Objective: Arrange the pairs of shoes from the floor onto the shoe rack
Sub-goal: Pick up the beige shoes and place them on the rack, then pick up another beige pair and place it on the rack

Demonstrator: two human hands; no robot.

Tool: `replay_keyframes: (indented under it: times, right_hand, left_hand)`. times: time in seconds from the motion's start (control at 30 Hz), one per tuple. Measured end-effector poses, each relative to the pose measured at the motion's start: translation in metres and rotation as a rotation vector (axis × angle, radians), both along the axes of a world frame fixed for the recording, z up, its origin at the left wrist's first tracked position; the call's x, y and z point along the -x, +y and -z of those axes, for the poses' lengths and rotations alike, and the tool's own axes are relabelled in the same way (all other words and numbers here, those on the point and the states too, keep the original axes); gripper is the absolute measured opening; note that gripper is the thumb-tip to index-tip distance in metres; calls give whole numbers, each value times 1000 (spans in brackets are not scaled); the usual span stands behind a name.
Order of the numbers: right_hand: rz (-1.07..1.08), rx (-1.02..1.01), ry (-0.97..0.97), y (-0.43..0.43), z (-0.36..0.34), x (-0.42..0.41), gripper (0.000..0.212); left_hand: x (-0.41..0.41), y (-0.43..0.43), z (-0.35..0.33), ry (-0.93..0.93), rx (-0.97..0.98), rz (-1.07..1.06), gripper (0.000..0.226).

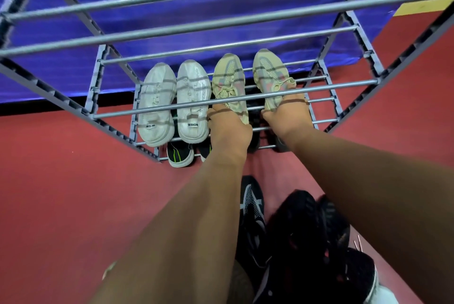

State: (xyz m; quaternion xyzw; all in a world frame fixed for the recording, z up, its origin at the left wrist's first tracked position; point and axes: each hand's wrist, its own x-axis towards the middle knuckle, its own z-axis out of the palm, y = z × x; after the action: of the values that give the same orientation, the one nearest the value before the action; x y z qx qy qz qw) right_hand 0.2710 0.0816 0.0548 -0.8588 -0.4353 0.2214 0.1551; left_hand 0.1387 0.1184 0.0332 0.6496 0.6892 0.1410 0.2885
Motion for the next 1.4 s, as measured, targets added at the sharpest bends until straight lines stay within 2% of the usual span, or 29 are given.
replay_keyframes:
  times: [0.07, 0.2, 0.33, 0.5, 0.6, 0.77, 0.87, 1.1, 1.23, 1.33, 1.4]
  right_hand:
    - [-40, 49, -66, 1, -1, 1, 35]
    - [5, 105, -87, 9, 23, -8, 59]
    - [11, 117, -59, 2, 13, -5, 47]
    - [-25, 162, -81, -2, 12, -3, 66]
    - [-7, 207, -111, -4, 7, -2, 72]
    - [51, 190, -82, -20, -14, 11, 87]
    - [56, 233, -94, -32, -20, 19, 83]
    - [-33, 383, -137, -80, -37, 51, 76]
    - [-142, 433, -152, -113, -46, 74, 69]
    - [-301, 501, -158, -133, -56, 94, 65]
    - [-422, 551, -155, -143, -59, 110, 55]
  left_hand:
    - [1, -1, 1, -1, -24, 11, 84]
    - [3, -6, 4, -2, -33, 23, 84]
    - [8, -7, 6, -19, -28, 49, 86]
    - [13, -8, 3, 35, -2, 110, 95]
    - [20, -14, 2, 123, -55, 177, 79]
    - [32, -36, -10, 128, -56, 244, 60]
    - [42, -52, -19, 108, -46, 264, 53]
    - [105, -91, -29, 245, 109, 489, 21]
    - [154, -118, -33, 365, 249, 496, 32]
    - [189, -132, -37, 437, 407, 471, 37]
    - [210, -146, -41, 493, 480, 426, 40]
